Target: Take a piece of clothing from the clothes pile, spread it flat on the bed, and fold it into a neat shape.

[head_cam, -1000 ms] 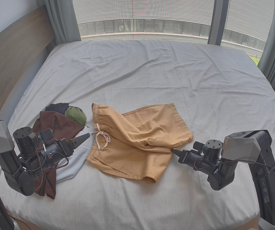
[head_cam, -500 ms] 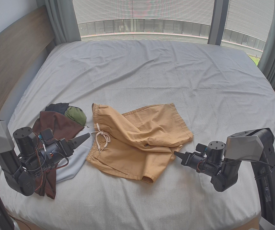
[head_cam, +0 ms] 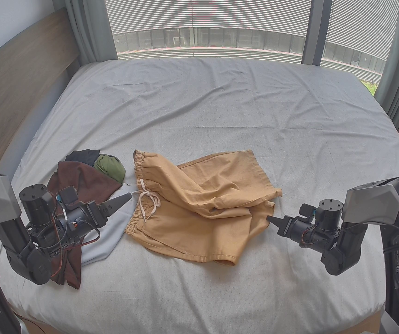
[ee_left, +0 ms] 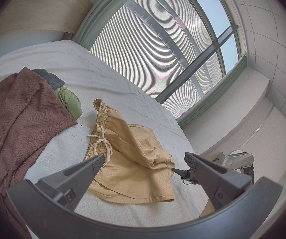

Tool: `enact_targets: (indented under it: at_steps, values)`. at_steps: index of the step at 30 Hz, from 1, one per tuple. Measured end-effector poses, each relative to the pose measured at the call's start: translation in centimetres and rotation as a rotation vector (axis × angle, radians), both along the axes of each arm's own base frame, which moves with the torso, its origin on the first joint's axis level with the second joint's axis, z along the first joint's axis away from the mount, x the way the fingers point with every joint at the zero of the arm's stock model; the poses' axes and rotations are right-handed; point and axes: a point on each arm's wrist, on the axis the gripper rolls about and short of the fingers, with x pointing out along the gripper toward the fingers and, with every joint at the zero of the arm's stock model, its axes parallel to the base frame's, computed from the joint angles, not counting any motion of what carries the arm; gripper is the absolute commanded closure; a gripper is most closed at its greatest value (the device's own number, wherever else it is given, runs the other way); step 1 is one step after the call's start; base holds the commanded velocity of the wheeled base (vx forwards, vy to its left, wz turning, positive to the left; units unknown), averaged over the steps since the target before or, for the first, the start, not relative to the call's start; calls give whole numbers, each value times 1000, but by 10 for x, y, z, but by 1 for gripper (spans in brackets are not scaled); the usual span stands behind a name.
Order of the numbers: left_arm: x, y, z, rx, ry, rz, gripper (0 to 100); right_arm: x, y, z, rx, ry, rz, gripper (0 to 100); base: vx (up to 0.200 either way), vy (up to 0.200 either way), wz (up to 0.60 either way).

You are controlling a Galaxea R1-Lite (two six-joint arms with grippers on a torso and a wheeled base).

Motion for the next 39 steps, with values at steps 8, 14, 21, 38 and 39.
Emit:
enact_targets:
  at_steps: [8, 14, 21, 38, 39]
  values:
    - [0, 0, 0, 0, -1, 1, 0, 1, -21, 6, -20, -16, -49, 100, 0, 0, 0]
    - [0, 0, -1, 0, 2, 1, 0, 4, -33, 5, -25, -14, -79, 100, 0, 0, 0]
    - [1, 0, -2, 1, 9, 2, 0, 7, -40, 1, -23, -11, -92, 100, 0, 0, 0]
    - [1, 0, -3, 1, 10, 1, 0, 6, -32, -11, -11, 20, -38, 0, 0, 0, 0]
    - [1, 0, -3, 1, 11, 1, 0, 5, -30, -12, -11, 24, -30, 0, 0, 0, 0]
